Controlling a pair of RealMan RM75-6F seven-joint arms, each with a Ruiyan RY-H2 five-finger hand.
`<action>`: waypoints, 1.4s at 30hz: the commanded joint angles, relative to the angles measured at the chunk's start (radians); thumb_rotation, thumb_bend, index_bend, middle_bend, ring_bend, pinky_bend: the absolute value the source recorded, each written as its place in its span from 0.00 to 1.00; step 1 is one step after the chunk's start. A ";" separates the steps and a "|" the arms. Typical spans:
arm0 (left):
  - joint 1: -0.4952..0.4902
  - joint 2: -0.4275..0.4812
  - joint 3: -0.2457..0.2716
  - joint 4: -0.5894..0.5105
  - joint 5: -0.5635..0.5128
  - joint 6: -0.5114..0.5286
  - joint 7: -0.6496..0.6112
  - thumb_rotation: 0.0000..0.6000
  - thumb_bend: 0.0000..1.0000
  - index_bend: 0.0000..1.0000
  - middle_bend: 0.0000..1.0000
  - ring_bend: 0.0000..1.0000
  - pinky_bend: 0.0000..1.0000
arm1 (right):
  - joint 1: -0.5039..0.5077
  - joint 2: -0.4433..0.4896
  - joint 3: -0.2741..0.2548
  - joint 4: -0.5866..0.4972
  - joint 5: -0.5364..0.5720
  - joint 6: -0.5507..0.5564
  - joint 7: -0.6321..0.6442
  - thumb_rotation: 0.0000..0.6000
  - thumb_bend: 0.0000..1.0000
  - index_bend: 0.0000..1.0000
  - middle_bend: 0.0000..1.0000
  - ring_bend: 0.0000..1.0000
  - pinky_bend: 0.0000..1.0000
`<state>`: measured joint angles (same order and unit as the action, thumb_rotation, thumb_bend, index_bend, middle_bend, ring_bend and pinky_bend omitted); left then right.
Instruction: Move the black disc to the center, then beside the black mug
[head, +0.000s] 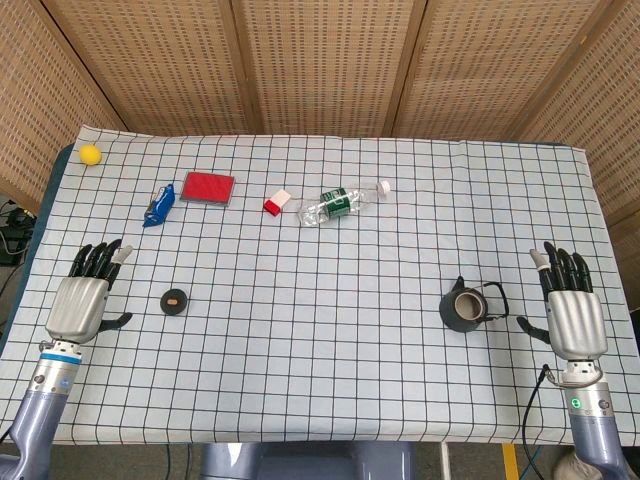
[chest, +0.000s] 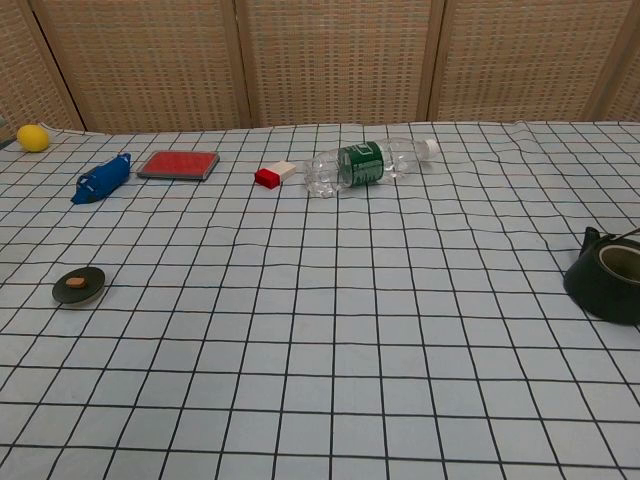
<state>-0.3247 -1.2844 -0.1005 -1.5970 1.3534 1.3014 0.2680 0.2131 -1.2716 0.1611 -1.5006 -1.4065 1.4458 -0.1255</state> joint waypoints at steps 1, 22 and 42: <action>0.000 0.000 0.000 0.000 0.000 0.000 0.001 1.00 0.11 0.00 0.00 0.00 0.00 | -0.001 0.003 0.000 -0.003 0.000 0.001 0.003 1.00 0.23 0.07 0.00 0.00 0.00; -0.016 -0.015 -0.003 0.021 -0.031 -0.039 0.013 1.00 0.12 0.15 0.00 0.00 0.00 | 0.003 0.011 0.004 -0.008 0.006 -0.014 0.025 1.00 0.23 0.07 0.00 0.00 0.00; -0.133 -0.153 -0.031 0.234 -0.223 -0.299 0.058 1.00 0.17 0.28 0.00 0.00 0.00 | 0.002 0.021 0.004 -0.008 0.019 -0.029 0.038 1.00 0.23 0.07 0.00 0.00 0.00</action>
<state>-0.4376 -1.4207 -0.1268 -1.3847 1.1542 1.0387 0.3316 0.2154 -1.2506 0.1649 -1.5087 -1.3873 1.4167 -0.0866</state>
